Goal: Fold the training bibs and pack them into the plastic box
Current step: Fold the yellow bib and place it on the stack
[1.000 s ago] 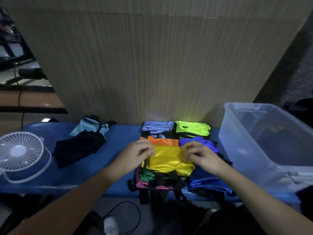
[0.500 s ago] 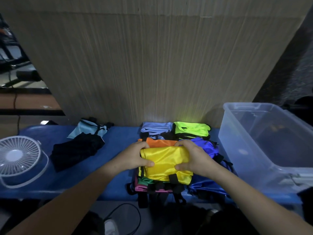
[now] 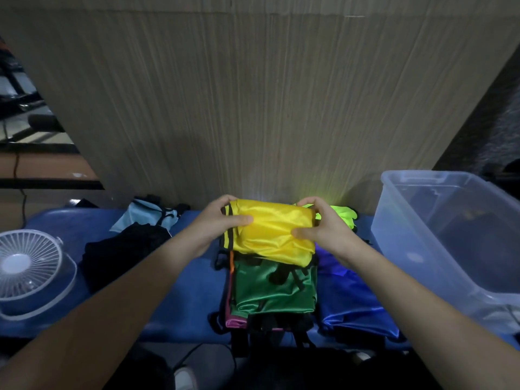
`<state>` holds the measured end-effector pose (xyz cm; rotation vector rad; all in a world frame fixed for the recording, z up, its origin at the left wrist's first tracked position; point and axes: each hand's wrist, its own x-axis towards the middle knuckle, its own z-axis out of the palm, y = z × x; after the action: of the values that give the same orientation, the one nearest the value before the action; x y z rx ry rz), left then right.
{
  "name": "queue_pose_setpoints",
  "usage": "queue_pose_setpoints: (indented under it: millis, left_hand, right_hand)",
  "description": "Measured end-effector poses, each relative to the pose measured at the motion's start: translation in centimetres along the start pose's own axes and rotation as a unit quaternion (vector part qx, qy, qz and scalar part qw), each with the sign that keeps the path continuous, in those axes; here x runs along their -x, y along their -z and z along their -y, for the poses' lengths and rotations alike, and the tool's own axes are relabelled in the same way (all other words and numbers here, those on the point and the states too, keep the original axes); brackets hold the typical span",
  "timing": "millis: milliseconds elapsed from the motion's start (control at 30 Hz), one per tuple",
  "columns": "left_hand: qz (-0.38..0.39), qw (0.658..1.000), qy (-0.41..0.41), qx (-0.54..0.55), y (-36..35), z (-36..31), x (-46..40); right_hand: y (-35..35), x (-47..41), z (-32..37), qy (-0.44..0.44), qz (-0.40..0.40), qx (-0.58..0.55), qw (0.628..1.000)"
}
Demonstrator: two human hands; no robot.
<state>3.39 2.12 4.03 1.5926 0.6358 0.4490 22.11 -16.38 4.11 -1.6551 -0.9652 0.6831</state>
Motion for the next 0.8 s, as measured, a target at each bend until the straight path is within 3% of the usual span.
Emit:
queue_pose_setpoints:
  millis: [233,433,500,633,800]
  left_hand:
    - [-0.026,0.999,0.001,-0.035,-0.2,2.4,-4.3]
    - [-0.023,0.983,-0.07,-0.168,-0.4,7.5,-5.2]
    - [-0.026,0.961,-0.14,-0.237,-0.1,8.8,-4.7]
    - [-0.015,0.868,-0.292,-0.401,0.6,9.3,-3.5]
    - [0.063,0.838,-0.293,-0.456,1.4,9.9,-2.7]
  right_hand:
    - [-0.7,-4.2,-2.8,-0.049,-0.029,-0.023,0.998]
    - [-1.5,-5.5,-6.5,0.008,-0.01,0.23,0.973]
    - [-1.4,-4.9,-7.3,0.058,-0.005,0.3,0.952]
    - [-0.9,-3.9,-7.7,0.168,-0.017,0.412,0.896]
    - [-1.3,-3.1,-7.5,0.167,0.119,0.495,0.844]
